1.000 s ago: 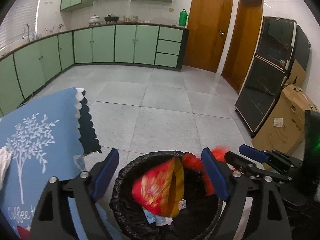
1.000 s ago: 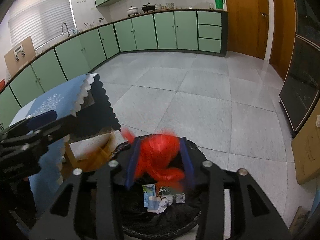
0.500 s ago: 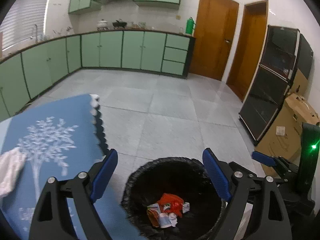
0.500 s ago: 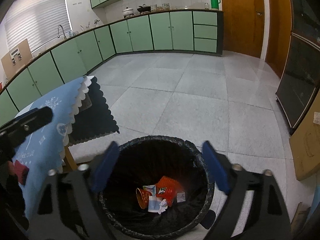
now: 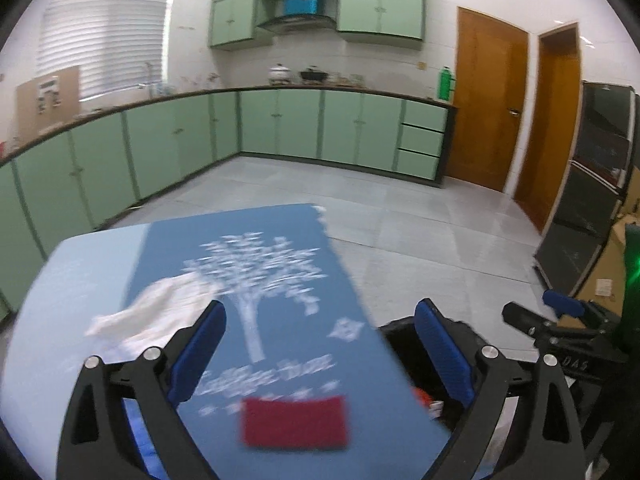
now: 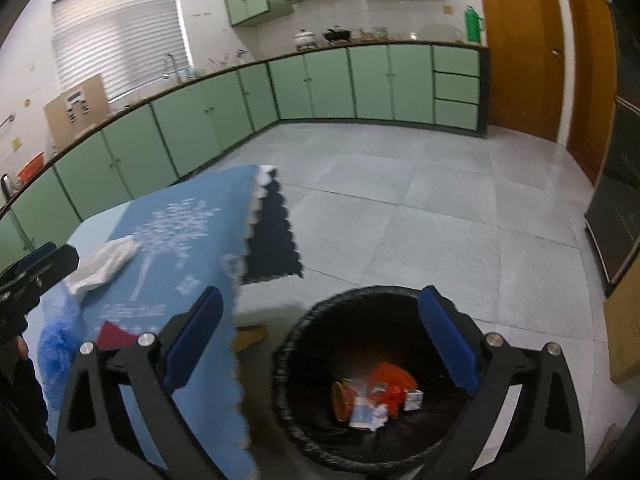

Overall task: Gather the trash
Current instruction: 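Move both tools back over the table toward the red scouring pads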

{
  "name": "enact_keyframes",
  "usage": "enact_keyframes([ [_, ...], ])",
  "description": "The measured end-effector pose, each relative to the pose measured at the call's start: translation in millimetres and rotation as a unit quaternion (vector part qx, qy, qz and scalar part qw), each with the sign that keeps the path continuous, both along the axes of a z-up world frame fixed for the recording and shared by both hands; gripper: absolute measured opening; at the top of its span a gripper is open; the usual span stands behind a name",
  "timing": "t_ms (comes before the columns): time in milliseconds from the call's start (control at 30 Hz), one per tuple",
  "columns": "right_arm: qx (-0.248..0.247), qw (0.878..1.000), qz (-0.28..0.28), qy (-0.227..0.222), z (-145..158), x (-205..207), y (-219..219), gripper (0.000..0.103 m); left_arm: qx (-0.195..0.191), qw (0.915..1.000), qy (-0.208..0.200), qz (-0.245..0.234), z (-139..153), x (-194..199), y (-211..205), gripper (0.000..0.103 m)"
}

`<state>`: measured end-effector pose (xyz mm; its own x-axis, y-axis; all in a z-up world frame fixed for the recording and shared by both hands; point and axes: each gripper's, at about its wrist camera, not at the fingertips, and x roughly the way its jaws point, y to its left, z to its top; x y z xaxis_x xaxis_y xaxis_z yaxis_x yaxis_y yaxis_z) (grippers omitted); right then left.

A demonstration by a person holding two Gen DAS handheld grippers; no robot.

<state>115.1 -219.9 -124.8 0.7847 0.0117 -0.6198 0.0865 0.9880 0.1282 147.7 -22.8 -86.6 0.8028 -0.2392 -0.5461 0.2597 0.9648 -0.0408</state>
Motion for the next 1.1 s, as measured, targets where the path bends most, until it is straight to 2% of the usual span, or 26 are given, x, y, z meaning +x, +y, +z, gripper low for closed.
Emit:
enact_keyframes([
  [233,-0.002,0.999,0.045,-0.014,3.7,-2.7,58.1,0.095,0.017,0.9975,-0.011,0.068,0.2,-29.0,62.9,0.093],
  [400,-0.001,0.998,0.065,-0.02,2.3,-4.6,86.3,0.095,0.019,0.9947,-0.003,0.101,-9.6,-41.6,101.3,0.093],
  [700,-0.003,0.995,0.103,-0.012,-13.0,-6.6,137.7,0.095,0.041,0.9897,-0.004,0.137,-28.0,-63.0,130.5,0.093],
  [1100,-0.02,0.993,0.105,0.042,-42.2,9.7,197.7,0.095,0.039,0.9859,0.006,0.162,-44.2,-71.1,170.7,0.093],
])
